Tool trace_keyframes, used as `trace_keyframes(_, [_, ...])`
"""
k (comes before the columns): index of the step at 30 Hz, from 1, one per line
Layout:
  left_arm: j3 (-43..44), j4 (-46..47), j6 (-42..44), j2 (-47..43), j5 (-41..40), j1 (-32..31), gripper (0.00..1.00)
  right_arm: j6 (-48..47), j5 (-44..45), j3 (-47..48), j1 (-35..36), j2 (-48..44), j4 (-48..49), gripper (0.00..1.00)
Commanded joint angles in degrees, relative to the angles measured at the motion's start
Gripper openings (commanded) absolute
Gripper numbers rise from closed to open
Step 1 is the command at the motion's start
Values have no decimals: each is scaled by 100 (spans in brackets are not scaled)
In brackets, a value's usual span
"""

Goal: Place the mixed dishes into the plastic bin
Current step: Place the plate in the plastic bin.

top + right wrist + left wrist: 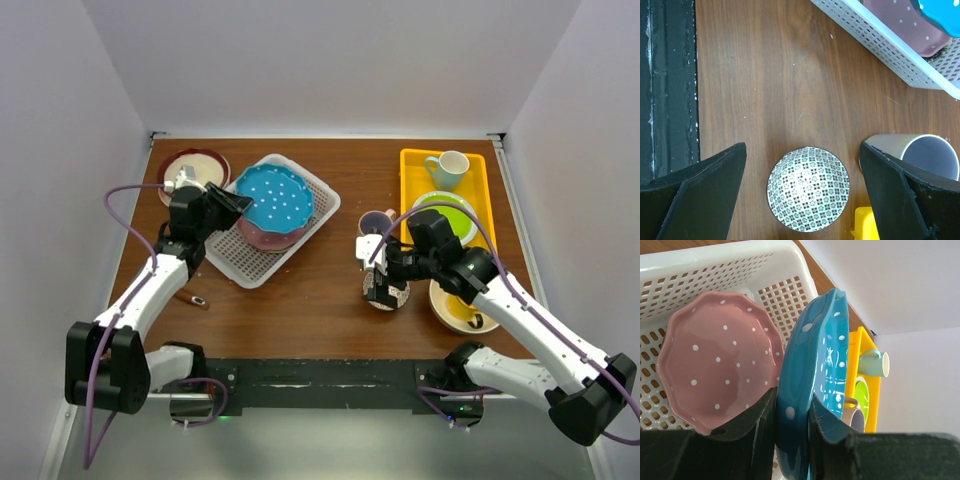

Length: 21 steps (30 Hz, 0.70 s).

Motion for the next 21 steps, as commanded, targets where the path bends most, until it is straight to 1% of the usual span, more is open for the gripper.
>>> trace_keyframes(1, [337, 1311, -283, 133, 269, 111, 0, -59, -88, -10, -21, -77, 210, 98])
trace_keyframes(8, [566, 1443, -248, 730, 383, 137, 0, -68, -97, -19, -30, -85, 201, 98])
trace_keyframes(15, [601, 1531, -239, 1073, 427, 137, 0, -77, -97, -19, -30, -85, 201, 98])
trace_keyframes(21, [636, 1531, -230, 1363, 313, 146, 0, -77, -106, -19, -30, -68, 201, 98])
